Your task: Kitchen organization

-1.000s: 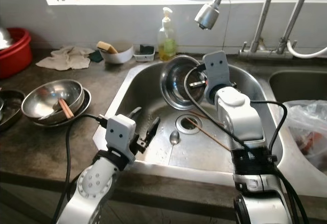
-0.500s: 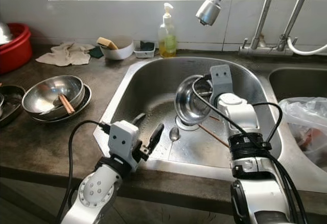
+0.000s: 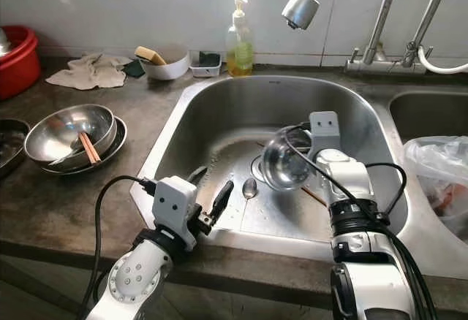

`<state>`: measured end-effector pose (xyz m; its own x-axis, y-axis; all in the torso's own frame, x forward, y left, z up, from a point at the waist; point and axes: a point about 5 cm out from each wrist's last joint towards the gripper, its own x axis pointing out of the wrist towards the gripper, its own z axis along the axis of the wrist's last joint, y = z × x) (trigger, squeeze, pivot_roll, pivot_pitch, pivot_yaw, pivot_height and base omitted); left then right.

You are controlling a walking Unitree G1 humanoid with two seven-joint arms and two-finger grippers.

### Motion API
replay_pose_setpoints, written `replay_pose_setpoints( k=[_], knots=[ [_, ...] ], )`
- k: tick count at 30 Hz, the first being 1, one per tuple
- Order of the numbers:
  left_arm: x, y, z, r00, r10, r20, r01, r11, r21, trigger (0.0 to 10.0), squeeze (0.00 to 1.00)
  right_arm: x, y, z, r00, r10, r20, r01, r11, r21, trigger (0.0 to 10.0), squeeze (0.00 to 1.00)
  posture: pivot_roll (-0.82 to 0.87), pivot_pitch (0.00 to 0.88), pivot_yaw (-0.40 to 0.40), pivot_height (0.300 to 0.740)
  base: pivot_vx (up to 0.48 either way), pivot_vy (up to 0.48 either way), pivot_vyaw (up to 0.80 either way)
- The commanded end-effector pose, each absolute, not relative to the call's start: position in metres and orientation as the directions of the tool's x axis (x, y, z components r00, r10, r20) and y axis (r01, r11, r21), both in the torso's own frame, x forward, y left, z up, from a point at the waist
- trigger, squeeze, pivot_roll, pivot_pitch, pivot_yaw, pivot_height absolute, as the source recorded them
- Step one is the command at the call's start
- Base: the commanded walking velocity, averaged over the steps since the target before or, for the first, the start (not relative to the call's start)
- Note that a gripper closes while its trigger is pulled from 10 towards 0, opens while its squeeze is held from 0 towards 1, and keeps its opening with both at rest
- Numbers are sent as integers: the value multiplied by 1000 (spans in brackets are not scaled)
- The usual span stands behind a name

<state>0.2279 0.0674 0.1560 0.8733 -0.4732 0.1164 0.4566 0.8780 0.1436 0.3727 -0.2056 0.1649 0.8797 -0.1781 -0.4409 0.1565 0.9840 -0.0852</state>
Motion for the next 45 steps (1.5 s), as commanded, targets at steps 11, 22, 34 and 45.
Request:
replay_pose_setpoints(
  k=[11,22,34,45],
  knots=[
    [228,67,161,879,-459,133,438,885,155,10000,0,373,-207,177,908,-216,-360,202,976,-76,10000,0,134,137,-7,740,0,0,0],
    [233,66,161,881,-452,139,431,889,155,10000,0,360,-195,230,987,-162,-7,161,986,-39,10000,0,105,109,-7,740,0,0,0],
    [239,65,162,872,-463,155,440,883,161,10000,0,310,-168,257,954,-25,299,61,992,-111,10000,0,84,71,14,740,0,0,0],
    [245,66,163,875,-452,175,423,888,179,10000,0,263,-152,245,926,61,373,-15,992,-123,10000,0,76,50,12,740,0,0,0]
  ],
)
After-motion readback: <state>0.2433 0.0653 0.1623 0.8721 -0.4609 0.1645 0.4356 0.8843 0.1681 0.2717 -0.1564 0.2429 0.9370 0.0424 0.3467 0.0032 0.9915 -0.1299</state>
